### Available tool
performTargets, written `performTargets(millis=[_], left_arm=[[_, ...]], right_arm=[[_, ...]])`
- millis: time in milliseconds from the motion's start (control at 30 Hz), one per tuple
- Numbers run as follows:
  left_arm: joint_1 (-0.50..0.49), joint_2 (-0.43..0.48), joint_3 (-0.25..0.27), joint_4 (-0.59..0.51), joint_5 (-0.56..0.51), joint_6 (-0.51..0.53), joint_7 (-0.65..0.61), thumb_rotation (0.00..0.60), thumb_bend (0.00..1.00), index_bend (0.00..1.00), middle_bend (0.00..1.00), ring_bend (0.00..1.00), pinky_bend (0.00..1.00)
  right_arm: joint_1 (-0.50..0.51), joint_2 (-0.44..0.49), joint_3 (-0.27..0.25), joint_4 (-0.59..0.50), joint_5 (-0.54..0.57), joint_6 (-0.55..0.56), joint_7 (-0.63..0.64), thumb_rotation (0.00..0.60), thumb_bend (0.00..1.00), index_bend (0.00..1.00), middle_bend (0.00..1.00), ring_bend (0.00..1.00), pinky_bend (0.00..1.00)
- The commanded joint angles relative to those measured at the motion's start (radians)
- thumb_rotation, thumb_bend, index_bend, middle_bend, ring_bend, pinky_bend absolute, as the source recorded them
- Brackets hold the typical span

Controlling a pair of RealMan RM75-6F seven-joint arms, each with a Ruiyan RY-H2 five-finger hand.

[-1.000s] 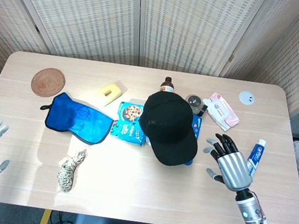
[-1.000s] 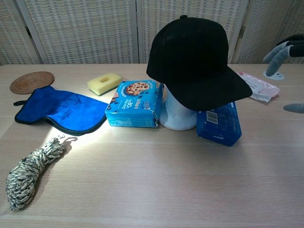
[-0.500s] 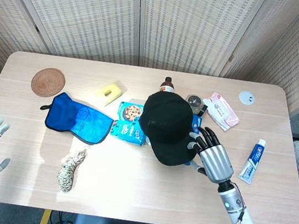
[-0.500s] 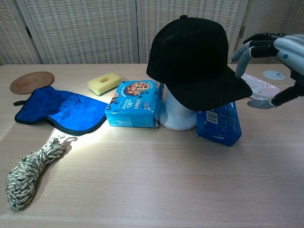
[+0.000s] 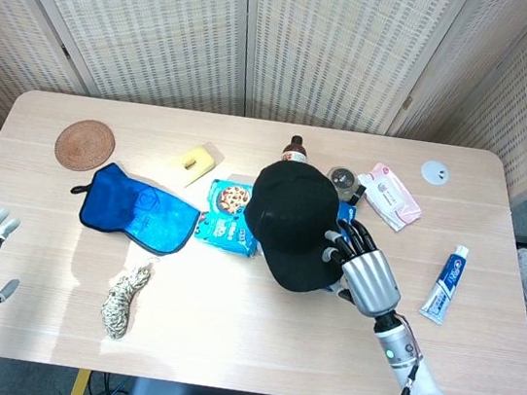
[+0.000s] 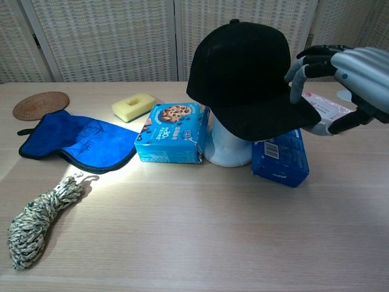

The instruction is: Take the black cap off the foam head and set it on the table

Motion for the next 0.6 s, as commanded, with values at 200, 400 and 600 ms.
performTargets(millis=[200,400,600], left_arm=[[-0.002,0.001,-0.003,0.000,0.002,0.004,-0.004,0.600,0.20,0.12,0.05,0.07,0.01],[-0.003,0.002,-0.003,-0.002,0.002,0.003,-0.003,0.600,0.20,0.12,0.05,0.07,0.01],[-0.005,0.001,-0.004,-0.002,0.001,0.003,-0.003,0.600,0.20,0.12,0.05,0.07,0.01]], right_arm=[[0.012,-0.011,-0.007,0.029,-0.016,0.034,0.019,0.600,0.37,0.58,0.33,0.16,0.14],[0.016,-0.012,-0.007,0.039,-0.024,0.060,0.028,0.600,0.41,0.64,0.36,0.18,0.14],[0.018,-0.011,-0.008,0.046,-0.038,0.094,0.033,0.600,0.45,0.70,0.39,0.20,0.14]])
